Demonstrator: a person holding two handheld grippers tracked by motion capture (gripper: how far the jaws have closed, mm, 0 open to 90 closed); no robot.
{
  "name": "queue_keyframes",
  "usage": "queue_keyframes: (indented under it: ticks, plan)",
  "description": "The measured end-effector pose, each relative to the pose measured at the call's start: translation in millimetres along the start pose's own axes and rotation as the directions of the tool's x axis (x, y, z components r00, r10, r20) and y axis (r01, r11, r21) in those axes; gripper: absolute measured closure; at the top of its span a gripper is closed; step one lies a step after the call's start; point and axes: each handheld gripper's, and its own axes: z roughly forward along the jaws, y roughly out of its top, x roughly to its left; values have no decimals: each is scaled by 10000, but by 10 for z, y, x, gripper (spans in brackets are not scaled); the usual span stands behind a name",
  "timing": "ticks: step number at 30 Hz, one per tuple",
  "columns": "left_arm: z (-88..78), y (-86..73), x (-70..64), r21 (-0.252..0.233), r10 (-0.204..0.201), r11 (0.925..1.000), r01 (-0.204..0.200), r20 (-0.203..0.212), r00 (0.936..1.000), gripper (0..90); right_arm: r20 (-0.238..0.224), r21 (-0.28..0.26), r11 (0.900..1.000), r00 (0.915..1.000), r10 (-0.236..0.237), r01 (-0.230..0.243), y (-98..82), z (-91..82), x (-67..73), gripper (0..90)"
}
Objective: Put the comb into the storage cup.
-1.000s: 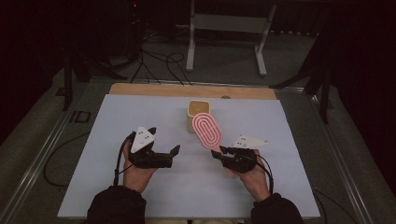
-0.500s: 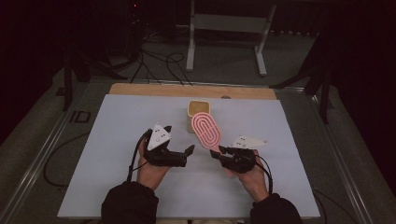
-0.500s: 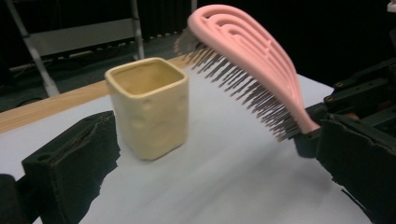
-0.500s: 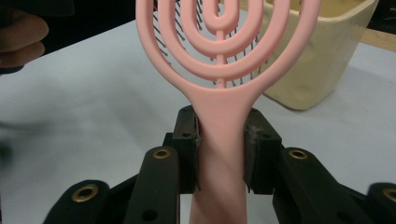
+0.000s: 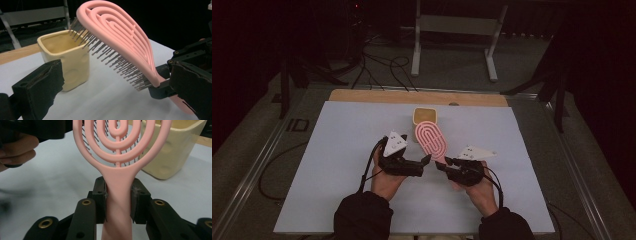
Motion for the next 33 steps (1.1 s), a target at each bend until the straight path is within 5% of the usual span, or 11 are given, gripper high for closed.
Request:
queue_keyframes:
  ticks: [18,29,33]
  plan:
    - [222,21,-93,174,-901,9959,893,496,9947,43,-277,-47,10000,9996,-32,30,2,49,68,701]
    - [242,66,-119,109,-1603,9871,1599,453,9860,339,-302,-234,9997,9995,47,-54,4,40,67,701]
    - [245,63,-74,-8,-2101,9775,2107,745,9748,409,-432,-231,9995,9988,227,-237,1,38,56,702]
